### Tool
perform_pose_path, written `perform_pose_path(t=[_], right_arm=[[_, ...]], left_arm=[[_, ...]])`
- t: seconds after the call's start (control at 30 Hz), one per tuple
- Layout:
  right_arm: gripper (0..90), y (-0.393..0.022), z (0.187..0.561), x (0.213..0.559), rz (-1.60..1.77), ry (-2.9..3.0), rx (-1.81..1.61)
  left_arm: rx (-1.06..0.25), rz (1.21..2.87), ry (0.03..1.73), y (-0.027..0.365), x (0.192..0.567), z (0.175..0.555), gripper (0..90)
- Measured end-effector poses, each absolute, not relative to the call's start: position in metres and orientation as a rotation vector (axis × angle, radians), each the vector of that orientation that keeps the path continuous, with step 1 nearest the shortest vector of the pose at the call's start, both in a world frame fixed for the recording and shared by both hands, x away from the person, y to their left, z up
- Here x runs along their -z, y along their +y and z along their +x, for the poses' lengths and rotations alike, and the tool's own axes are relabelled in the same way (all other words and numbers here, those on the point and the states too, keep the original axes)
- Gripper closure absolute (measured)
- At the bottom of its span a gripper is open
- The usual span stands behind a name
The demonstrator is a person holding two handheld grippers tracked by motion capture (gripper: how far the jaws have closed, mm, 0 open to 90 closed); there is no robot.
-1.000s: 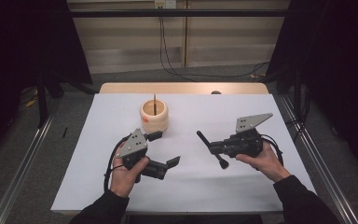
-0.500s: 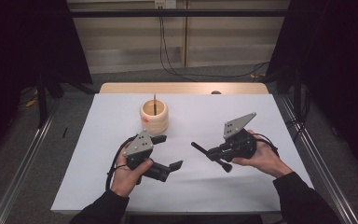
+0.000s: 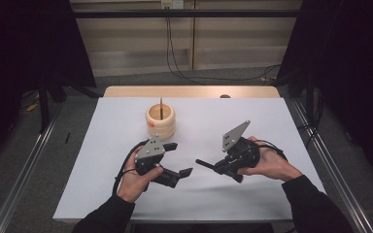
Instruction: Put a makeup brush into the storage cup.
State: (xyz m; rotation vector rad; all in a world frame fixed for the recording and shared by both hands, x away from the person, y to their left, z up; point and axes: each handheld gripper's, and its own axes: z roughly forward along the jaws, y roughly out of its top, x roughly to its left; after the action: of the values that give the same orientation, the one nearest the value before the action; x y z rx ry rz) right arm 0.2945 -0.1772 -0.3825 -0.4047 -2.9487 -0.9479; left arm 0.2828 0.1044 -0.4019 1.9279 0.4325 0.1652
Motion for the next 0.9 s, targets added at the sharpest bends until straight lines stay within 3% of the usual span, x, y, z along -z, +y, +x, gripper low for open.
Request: perform_pose_path(t=[0.4, 0.63, 0.9], right_arm=[[80.1, -0.164, 0.294, 0.387, -0.323, -2.956, 0.784], [80.1, -0.161, 0.292, 0.386, -0.331, -2.954, 0.731], [80.1, -0.158, 0.292, 0.389, -0.289, -2.963, 0.697]], left_arm=[[-0.101, 2.016, 0.369, 0.090, 0.405, 0.285, 9.0], [-0.062, 2.110, 0.337, 0.079, 0.398, 0.287, 14.9], [-0.020, 2.241, 0.282, 0.062, 0.398, 0.286, 15.9]])
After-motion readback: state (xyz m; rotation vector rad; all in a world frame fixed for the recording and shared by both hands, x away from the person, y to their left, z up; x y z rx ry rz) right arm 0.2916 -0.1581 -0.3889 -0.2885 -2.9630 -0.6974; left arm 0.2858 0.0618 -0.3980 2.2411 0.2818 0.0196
